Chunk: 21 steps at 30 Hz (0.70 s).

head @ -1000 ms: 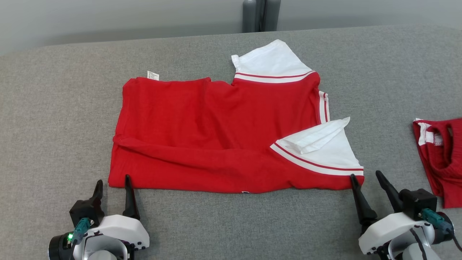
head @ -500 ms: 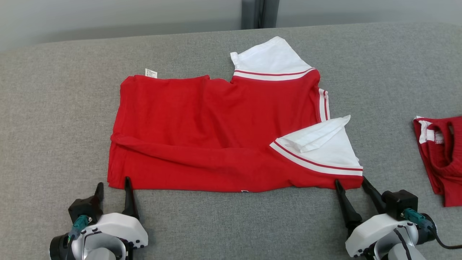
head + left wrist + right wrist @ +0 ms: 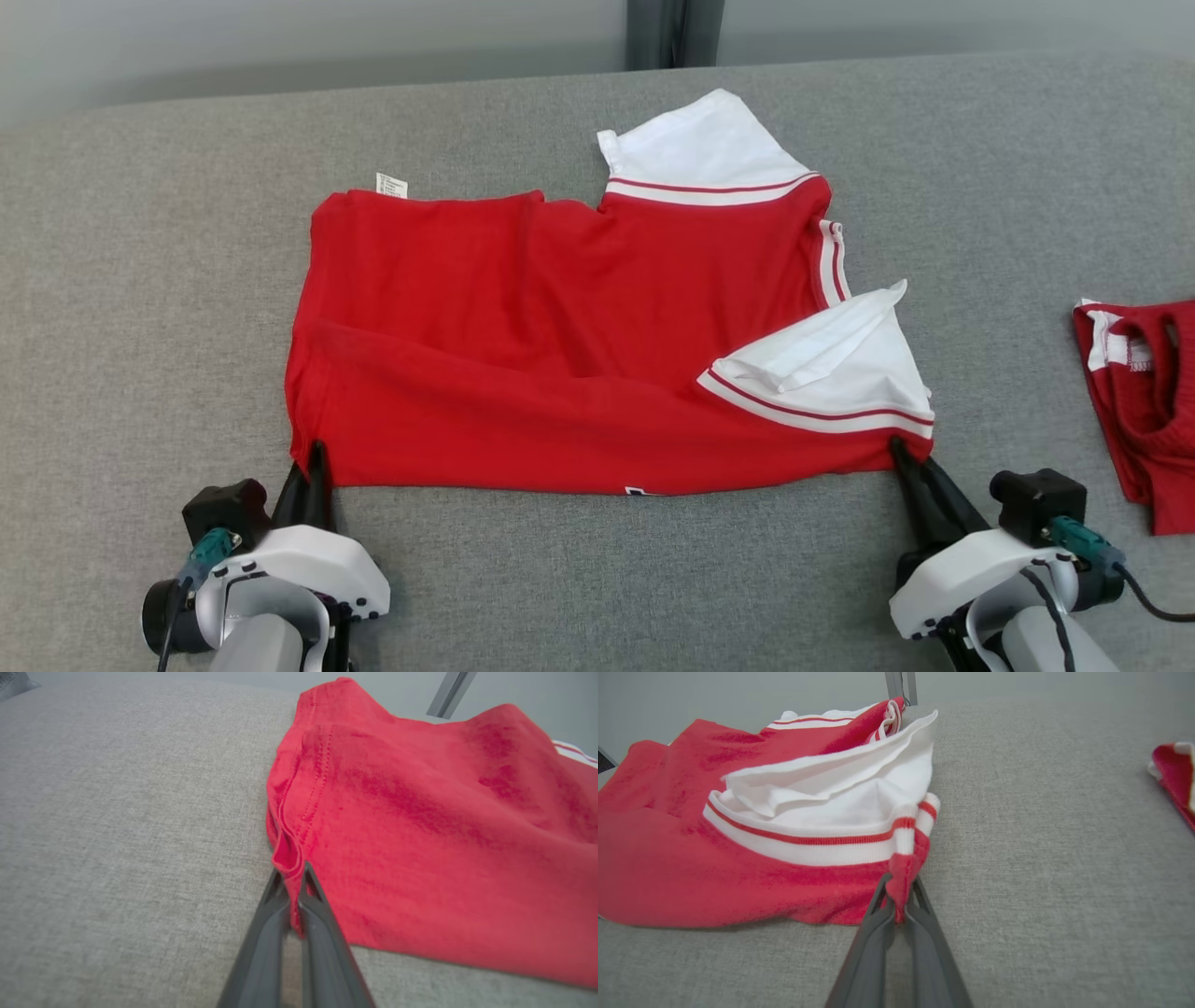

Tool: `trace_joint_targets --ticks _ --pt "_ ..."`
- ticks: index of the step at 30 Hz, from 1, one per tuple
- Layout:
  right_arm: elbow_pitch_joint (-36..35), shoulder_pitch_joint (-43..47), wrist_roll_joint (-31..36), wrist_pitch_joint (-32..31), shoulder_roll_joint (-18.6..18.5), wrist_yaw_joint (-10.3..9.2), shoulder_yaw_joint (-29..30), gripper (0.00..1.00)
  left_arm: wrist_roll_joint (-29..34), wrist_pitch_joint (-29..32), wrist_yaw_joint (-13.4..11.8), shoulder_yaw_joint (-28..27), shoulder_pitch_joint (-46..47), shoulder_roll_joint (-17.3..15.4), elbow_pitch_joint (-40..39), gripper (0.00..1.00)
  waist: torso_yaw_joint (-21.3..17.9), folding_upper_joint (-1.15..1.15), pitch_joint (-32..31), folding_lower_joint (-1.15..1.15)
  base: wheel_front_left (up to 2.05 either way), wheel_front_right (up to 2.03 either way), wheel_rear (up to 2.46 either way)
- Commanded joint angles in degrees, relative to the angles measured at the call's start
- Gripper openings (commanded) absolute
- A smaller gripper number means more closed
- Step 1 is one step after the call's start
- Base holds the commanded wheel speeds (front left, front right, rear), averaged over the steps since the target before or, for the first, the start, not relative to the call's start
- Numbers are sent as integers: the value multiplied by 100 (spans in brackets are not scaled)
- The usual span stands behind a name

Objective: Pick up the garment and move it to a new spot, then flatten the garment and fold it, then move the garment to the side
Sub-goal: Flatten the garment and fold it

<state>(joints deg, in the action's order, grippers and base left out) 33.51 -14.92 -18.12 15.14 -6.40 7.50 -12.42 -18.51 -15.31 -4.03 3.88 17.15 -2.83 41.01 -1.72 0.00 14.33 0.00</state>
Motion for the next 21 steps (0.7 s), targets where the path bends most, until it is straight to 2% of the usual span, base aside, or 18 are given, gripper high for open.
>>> trace_joint_targets --ticks 1,6,13,21 --pt "-40 -14 -30 -3 -50 -2 40 0 4 33 26 -2 -83 -15 7 0 3 0 -50 0 0 0 0" --pt "-164 181 -74 -3 -89 -2 214 0 70 19 -9 -135 -399 -27 -316 0 30 0 -390 0 0 0 0" --pt "-230 740 -181 -3 -128 -3 395 0 182 19 79 -60 -1170 -28 -464 0 115 0 -1013 0 0 0 0" --pt "-378 1499 -224 -3 -101 -3 525 0 -53 19 -34 81 -1833 -36 -618 0 246 0 -1216 0 0 0 0"
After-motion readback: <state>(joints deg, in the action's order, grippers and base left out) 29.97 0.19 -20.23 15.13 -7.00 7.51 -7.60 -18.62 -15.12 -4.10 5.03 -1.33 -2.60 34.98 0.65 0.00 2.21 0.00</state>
